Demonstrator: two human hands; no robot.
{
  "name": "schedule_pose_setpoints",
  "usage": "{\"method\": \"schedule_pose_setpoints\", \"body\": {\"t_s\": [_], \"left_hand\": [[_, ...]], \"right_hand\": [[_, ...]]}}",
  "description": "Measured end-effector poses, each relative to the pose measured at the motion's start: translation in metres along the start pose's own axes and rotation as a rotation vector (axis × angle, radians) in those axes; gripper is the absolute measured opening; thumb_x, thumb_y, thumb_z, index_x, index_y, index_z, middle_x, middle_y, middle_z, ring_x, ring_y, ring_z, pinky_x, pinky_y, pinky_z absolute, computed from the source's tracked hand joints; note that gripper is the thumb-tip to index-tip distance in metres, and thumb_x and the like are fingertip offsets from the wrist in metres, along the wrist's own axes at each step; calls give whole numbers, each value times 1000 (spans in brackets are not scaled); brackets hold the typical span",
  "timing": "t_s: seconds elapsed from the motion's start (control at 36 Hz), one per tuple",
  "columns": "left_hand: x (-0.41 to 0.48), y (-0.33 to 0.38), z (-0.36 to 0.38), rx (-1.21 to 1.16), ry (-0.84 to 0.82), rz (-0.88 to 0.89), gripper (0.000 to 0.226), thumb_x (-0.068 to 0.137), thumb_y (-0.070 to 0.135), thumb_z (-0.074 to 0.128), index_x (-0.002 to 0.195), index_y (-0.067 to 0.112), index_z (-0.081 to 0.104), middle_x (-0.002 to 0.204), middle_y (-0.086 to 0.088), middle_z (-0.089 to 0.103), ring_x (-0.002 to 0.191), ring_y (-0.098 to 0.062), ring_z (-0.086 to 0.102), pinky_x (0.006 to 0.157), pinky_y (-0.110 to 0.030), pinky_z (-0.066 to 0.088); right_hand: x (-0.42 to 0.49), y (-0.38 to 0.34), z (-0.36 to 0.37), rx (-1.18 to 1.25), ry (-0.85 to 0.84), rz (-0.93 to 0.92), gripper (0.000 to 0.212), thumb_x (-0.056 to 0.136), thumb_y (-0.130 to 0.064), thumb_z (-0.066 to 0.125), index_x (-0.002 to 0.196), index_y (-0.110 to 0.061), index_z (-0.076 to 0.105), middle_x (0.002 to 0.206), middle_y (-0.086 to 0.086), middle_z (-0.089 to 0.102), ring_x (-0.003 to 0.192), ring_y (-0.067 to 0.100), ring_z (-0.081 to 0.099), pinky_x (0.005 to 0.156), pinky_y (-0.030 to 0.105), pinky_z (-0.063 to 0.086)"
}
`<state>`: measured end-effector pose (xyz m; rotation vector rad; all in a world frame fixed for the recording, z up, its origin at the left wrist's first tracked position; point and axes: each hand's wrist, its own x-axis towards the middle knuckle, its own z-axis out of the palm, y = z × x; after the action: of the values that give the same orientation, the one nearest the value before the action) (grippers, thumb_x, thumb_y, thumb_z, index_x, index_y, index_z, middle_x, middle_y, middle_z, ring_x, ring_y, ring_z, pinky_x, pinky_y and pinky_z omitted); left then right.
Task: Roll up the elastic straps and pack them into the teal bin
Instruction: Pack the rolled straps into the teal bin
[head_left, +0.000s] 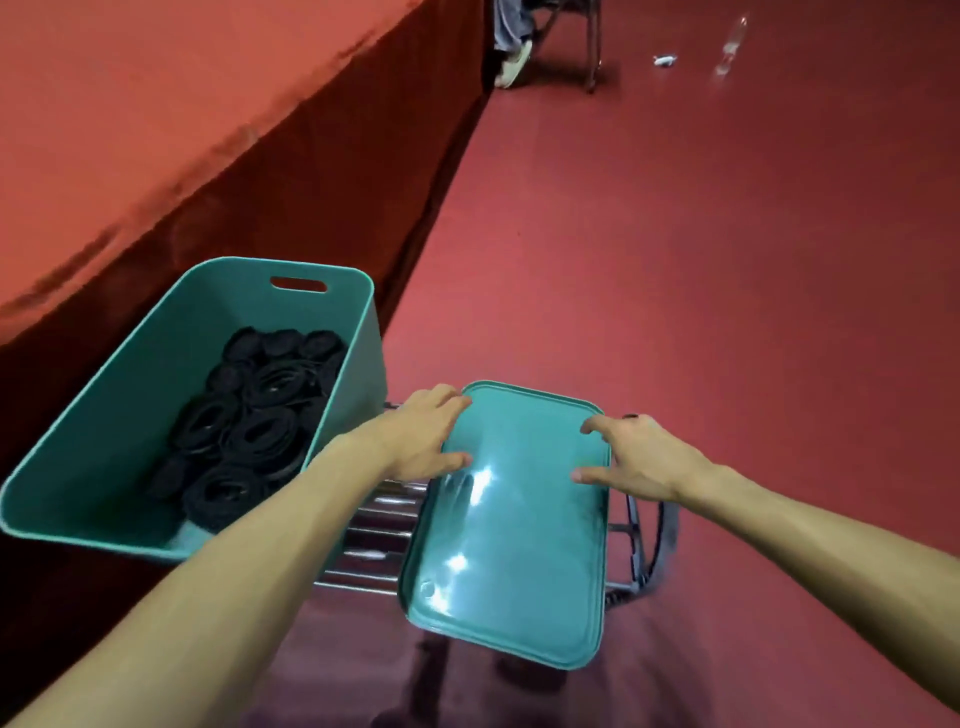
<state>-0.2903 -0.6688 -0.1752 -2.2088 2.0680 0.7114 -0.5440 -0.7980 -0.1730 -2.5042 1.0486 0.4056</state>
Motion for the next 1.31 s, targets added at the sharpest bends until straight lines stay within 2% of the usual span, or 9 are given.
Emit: {"method": "schedule_pose_setpoints", "body": {"t_s": [0.28,0.44,0.67,0.78,0.94,1.06,1.14,1.19,1.31], "left_hand": [[21,-11,55,-104,-190,-167,83,95,46,57,157,16,9,160,-14,17,147,-32,20,119,-47,23],[19,-10,63,-205,-225,-192,78,97,43,56,156,22,9,162,-8,13,139,-31,39,115,-45,32],[18,-1,61,-294,-179,-237,77,96,41,58,155,21,12,161,-11,18,138,-32,39,114,-41,33],[21,5,58,-397,-138,-291,84,93,40,64,155,19,11,158,-13,31,140,-30,37,112,-41,33],[18,11,54,-511,-70,-419,97,89,41,69,156,31,0,152,-20,27,137,-41,38,113,-50,33],[13,12,40,-580,-13,-443,108,86,37,72,153,41,-13,155,-24,21,138,-41,37,113,-49,31],[8,13,28,-595,20,-462,114,85,39,72,150,45,-22,159,-25,16,142,-38,33,116,-50,28],[7,14,19,-601,37,-476,116,84,42,72,149,45,-25,161,-21,15,144,-36,32,118,-50,27],[0,17,4,-637,68,-507,114,86,39,72,153,35,-20,159,-21,16,143,-37,31,115,-45,28]], "right_hand": [[2,-4,32,93,6,141,79,87,-53,68,145,-13,32,71,1,50,93,30,53,69,34,37],[2,-6,63,185,-109,254,92,81,-55,72,147,-19,19,109,14,63,104,34,57,77,36,43],[7,-9,72,273,-78,300,99,80,-49,76,149,-23,9,104,14,65,93,34,61,75,36,46],[14,-10,63,313,-52,307,100,82,-48,75,152,-22,8,83,7,58,82,29,56,71,34,42],[22,-10,54,463,-44,353,114,82,-48,74,156,-27,-10,129,15,60,110,34,60,87,35,47],[29,-10,48,646,-7,369,124,77,-48,79,150,-42,-22,137,6,57,117,31,58,101,42,47],[34,-9,39,732,13,378,131,71,-52,79,143,-50,-30,132,4,59,99,28,61,83,36,53],[36,-8,33,747,29,387,131,72,-52,79,139,-54,-33,113,1,59,81,22,52,61,26,42],[36,-8,19,725,74,404,132,72,-53,79,139,-54,-34,95,1,48,68,21,45,65,32,42]]}}
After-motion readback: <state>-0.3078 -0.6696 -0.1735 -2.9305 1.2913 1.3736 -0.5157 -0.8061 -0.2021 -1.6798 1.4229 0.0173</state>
